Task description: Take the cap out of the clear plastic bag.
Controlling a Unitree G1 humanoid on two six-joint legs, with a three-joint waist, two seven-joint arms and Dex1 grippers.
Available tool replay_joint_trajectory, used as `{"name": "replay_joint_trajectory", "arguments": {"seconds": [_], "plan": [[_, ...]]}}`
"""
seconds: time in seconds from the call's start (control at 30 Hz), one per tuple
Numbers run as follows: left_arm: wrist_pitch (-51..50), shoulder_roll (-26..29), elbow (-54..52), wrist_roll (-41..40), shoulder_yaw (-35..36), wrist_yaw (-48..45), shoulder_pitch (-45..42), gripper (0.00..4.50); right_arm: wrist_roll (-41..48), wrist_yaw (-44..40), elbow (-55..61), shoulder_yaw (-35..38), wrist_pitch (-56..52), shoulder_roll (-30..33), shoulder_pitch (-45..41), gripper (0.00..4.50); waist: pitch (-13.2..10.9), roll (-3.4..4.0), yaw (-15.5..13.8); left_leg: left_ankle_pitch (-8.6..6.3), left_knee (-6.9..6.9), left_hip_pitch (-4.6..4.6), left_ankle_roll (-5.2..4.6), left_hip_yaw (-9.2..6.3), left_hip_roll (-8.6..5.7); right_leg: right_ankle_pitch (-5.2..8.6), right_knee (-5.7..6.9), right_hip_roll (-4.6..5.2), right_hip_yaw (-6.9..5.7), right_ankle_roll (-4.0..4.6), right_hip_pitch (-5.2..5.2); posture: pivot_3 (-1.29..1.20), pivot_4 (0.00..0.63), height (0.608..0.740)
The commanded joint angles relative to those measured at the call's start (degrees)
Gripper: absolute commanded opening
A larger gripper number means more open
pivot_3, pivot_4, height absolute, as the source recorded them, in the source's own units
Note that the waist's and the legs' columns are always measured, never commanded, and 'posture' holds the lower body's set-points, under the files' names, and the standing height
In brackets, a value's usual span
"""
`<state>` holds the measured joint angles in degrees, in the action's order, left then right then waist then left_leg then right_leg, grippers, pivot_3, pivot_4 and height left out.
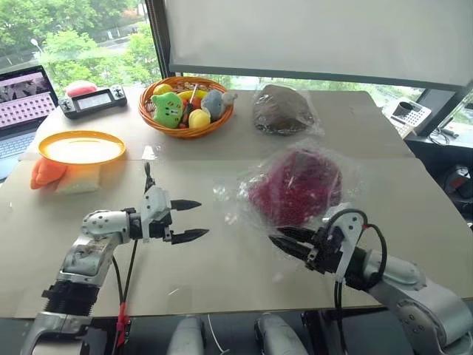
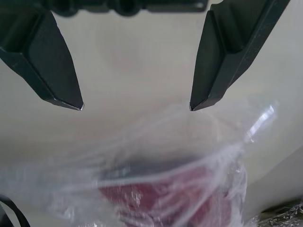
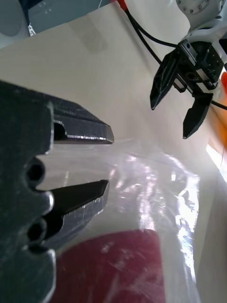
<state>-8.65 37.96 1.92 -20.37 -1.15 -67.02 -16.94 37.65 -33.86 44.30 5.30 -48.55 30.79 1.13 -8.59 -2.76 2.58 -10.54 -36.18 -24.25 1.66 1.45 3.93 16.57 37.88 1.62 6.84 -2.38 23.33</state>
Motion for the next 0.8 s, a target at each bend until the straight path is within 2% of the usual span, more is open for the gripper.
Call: {"name": "replay_joint_trajectory", "arguments": {"seconds": [0.03, 0.17, 0.3, 0.43, 0.53, 0.67, 0.8], "plan": [[0.9, -0.1, -0.5, -0.1, 0.5, 0.0, -0.8, 3.85, 1.4, -0.4, 1.0, 0.7, 1.9, 0.8, -0.3, 3.23, 0.0, 0.0, 0.0, 0.0, 0.0, 0.0, 0.0, 0.0, 0.0, 0.0, 0.0, 0.0, 0.0, 0.0, 0.0, 0.0, 0.15, 0.74], [0.9, -0.1, -0.2, -0.1, 0.5, 0.1, -1.1, 3.85, -1.8, 1.2, -0.4, -3.2, 2.9, 0.2, -2.9, 4.48, 0.0, 0.0, 0.0, 0.0, -0.02, 0.0, 0.0, 0.0, 0.0, 0.0, 0.01, 0.0, 0.0, 0.0, -0.01, 0.0, 0.15, 0.74], [0.9, -0.2, 0.3, 0.0, 0.4, 0.0, -1.4, 3.85, -5.6, 5.0, -5.0, -12.5, 2.7, -5.8, -10.7, 4.48, 0.0, 0.0, 0.3, 0.0, -0.07, 0.05, 0.0, 0.0, 0.02, 0.0, 0.11, -0.05, 0.03, -0.01, 0.0, 0.0, 0.15, 0.74], [0.8, -0.3, 0.3, 0.1, 0.3, 0.1, -1.6, 3.85, -18.0, 10.5, -16.9, -24.2, 3.6, -9.2, -19.0, 4.48, 0.0, 0.0, 0.3, 0.01, -0.08, 0.09, 0.0, -0.03, 0.04, -0.01, 0.16, -0.1, 0.03, 0.01, 0.0, 0.0, 0.15, 0.74], [0.7, -0.2, 0.0, -0.1, 0.5, 0.2, -1.4, 3.85, -22.5, 11.8, -21.1, -28.9, 4.8, -10.9, -21.3, 4.48, 0.0, 0.0, -0.3, 0.01, -0.13, -0.03, 0.01, -0.03, 0.02, -0.17, 0.12, -0.06, 0.0, 0.27, 0.03, 0.0, 0.15, 0.74], [0.3, 0.2, -1.0, -0.4, 1.0, 0.4, -0.7, 3.85, -32.5, 12.7, -24.3, -34.6, 7.1, -7.0, -24.0, 4.48, 0.0, 0.01, -0.4, 0.01, -0.12, -0.22, 0.01, -0.01, 0.01, -0.17, 0.11, -0.04, 0.02, 0.28, 0.22, 0.0, 0.15, 0.74], [-0.3, 0.6, -2.2, -0.9, 1.5, 0.6, 0.3, 3.85, -41.2, 14.3, -20.9, -36.1, 7.0, -1.6, -25.6, 4.48, 0.0, 0.01, -0.4, 0.01, -0.13, -0.2, 0.01, -0.01, 0.02, -0.17, 0.17, -0.05, 0.01, 0.28, 0.24, 0.0, 0.15, 0.74]]}}
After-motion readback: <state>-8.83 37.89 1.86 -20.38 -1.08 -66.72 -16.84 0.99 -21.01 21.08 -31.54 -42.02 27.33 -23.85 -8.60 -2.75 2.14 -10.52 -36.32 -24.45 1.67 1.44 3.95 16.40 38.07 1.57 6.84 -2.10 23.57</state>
